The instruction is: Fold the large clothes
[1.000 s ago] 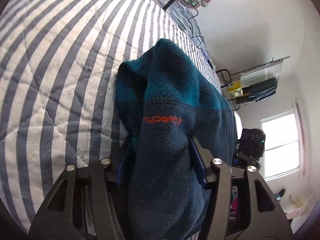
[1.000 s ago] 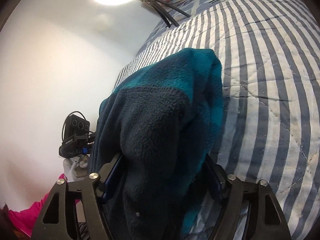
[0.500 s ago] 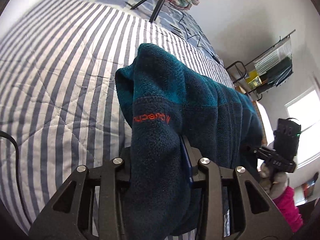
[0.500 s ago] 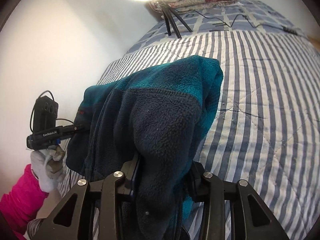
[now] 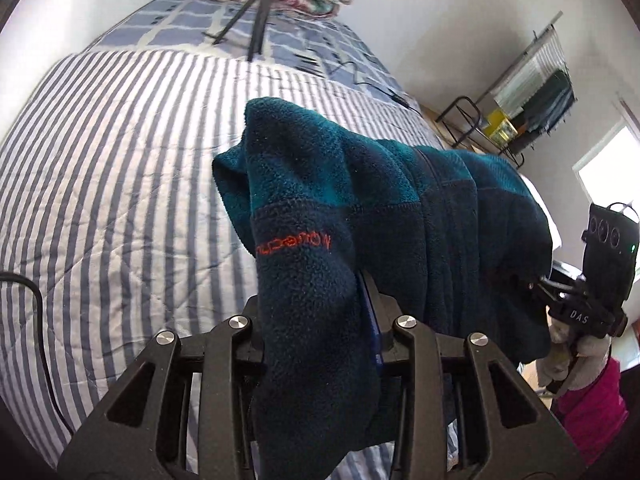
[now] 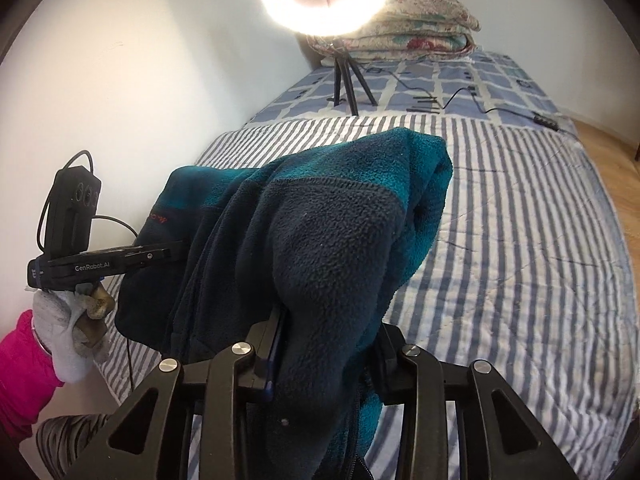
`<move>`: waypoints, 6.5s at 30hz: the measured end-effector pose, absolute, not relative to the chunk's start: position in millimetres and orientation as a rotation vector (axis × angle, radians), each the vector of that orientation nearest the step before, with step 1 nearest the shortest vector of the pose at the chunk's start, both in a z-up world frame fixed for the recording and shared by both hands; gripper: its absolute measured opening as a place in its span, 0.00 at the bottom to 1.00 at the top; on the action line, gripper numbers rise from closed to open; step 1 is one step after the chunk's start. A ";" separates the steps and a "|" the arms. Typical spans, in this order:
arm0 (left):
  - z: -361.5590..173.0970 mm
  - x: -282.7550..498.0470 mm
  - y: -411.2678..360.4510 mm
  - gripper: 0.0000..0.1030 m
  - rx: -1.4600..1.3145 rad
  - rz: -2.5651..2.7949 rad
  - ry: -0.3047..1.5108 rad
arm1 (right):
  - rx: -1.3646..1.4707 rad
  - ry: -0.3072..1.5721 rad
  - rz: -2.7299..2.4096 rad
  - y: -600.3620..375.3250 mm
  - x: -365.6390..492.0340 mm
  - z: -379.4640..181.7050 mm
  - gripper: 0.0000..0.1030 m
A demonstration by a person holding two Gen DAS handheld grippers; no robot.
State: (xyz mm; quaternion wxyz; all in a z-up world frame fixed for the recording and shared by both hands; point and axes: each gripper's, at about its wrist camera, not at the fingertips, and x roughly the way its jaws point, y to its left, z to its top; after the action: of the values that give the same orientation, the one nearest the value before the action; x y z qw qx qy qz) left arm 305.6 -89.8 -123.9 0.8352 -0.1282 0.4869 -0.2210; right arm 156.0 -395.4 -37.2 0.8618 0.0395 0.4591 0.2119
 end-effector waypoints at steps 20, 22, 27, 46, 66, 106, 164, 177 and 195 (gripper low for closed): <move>-90.7 434.9 -274.7 0.32 -0.197 -0.632 0.985 | 0.042 0.868 0.177 -536.2 238.1 4.2 0.34; -94.2 455.8 -298.1 0.32 -0.198 -0.642 0.974 | 0.040 0.857 0.148 -552.7 255.1 4.3 0.34; -102.3 502.8 -347.3 0.32 -0.180 -0.663 0.934 | 0.022 0.839 0.081 -589.5 299.4 1.1 0.34; -163.9 625.7 -458.6 0.32 -0.196 -0.654 0.895 | -0.008 0.798 -0.082 -659.6 442.5 -53.7 0.34; -213.3 650.5 -450.6 0.55 -0.050 -0.490 0.930 | -0.023 0.945 -0.306 -711.3 464.8 -125.7 0.53; 67.7 282.6 -338.1 0.55 0.071 -0.609 0.571 | -0.030 0.636 -0.252 -559.2 175.2 152.6 0.60; 14.5 113.3 -230.4 1.00 0.161 -0.444 0.486 | 0.047 0.509 -0.275 -467.8 22.5 64.4 1.00; 12.7 113.7 -225.6 1.00 0.140 -0.435 0.492 | 0.052 0.497 -0.273 -470.0 21.7 65.4 1.00; 15.0 106.7 -226.9 1.00 0.133 -0.426 0.473 | 0.057 0.499 -0.266 -469.3 23.6 64.3 1.00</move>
State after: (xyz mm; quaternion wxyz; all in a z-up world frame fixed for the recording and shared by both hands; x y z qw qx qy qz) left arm 106.7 -226.9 15.0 0.9476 0.0651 0.2326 -0.2093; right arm 23.6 -469.3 64.3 0.9599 0.0282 0.2462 -0.1312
